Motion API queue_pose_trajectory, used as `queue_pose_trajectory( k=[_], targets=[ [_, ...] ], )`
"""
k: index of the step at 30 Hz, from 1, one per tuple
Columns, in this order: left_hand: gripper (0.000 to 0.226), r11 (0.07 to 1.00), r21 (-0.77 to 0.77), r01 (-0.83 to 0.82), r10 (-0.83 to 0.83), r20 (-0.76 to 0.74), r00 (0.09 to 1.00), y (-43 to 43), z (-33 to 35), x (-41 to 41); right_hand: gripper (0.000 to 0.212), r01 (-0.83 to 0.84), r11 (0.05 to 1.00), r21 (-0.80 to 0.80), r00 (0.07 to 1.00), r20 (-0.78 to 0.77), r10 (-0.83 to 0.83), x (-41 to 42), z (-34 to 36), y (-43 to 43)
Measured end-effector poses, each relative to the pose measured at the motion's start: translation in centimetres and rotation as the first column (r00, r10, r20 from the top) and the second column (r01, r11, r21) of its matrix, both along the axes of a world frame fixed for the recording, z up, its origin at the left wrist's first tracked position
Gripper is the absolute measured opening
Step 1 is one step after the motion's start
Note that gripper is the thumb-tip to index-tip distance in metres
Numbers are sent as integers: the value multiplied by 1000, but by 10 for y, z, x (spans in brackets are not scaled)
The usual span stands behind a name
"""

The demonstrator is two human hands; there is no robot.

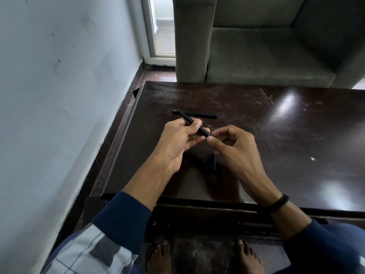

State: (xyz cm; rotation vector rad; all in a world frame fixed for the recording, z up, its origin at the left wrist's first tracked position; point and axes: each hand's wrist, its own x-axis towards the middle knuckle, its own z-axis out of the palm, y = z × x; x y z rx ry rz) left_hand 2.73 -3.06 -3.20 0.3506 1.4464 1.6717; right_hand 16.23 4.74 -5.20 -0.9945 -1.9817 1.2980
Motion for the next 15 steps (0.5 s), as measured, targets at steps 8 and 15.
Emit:
queue_pose_trajectory(
  k=[8,15],
  targets=[
    [16,1000,8,-1,1,-1,1000,0,-1,-1,9,-7,1000,-17,1000,2,7,-1,1,-1],
    [11,1000,18,-20,20,16,1000,1,-1,-4,13,11,1000,11,999,33,-11,-1,-6,2]
  ],
)
